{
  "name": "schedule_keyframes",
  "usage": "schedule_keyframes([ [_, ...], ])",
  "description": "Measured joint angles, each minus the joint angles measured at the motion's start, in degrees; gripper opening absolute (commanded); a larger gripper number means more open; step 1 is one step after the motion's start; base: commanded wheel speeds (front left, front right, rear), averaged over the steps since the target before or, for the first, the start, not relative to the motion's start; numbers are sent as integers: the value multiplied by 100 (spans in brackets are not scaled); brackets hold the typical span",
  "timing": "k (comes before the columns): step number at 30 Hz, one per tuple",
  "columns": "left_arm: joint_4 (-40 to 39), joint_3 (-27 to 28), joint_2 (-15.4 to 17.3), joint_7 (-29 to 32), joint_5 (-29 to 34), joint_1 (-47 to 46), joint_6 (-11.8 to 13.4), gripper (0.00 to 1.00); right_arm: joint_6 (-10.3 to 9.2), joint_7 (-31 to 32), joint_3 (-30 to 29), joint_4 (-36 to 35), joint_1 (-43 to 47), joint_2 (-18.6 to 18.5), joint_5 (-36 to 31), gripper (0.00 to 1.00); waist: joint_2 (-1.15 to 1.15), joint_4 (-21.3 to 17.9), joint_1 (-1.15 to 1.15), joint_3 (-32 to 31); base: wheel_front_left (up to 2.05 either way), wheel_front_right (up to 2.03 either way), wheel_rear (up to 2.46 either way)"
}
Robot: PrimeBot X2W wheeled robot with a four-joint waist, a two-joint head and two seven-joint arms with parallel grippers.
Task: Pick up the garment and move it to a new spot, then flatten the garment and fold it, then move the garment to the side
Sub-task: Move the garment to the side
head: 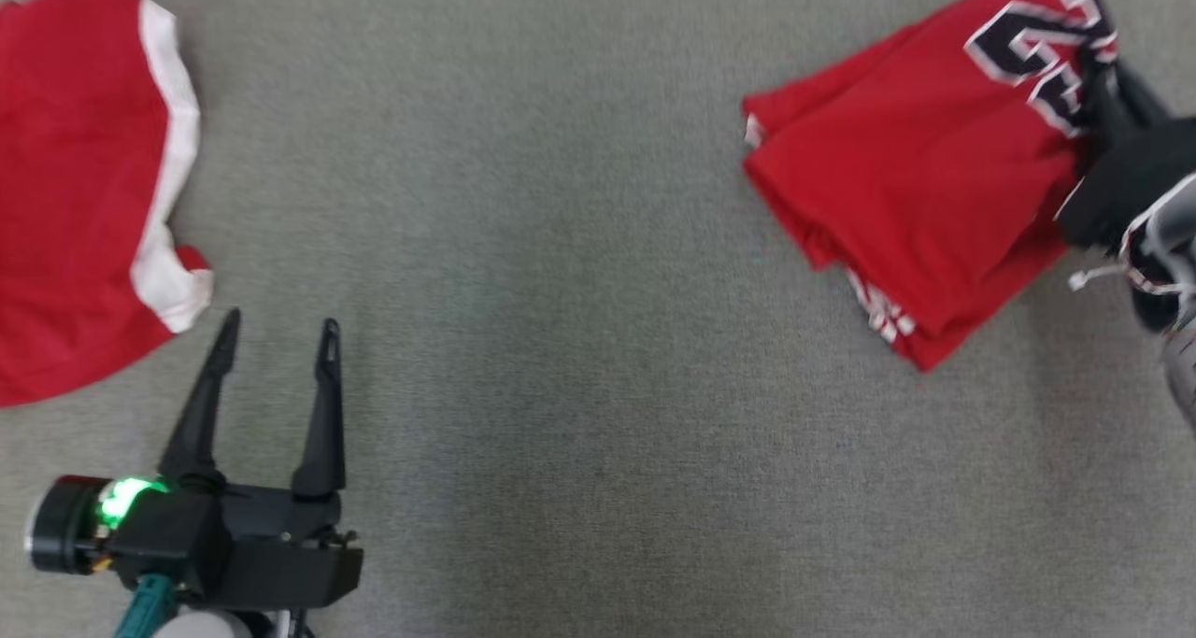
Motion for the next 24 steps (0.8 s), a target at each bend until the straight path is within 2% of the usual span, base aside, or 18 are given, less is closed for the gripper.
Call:
schedule_keyframes([
  [8, -714, 283, 489, 1, 71, -54, -4, 100, 0, -159, 69, 94, -726, -357, 42, 0, 0, -485, -1, 723, 0, 0, 0],
  [17, -1277, 534, 759, 0, 151, 124, 30, 100, 0, -208, 238, 113, -1276, -868, -26, 0, 1, -1201, -1, 1323, 0, 0, 0],
  [24, -1512, 591, 861, 0, 190, 186, 55, 100, 0, -99, 366, 112, -1611, -1203, -102, 0, 0, -1580, -1, 1684, 0, 0, 0],
])
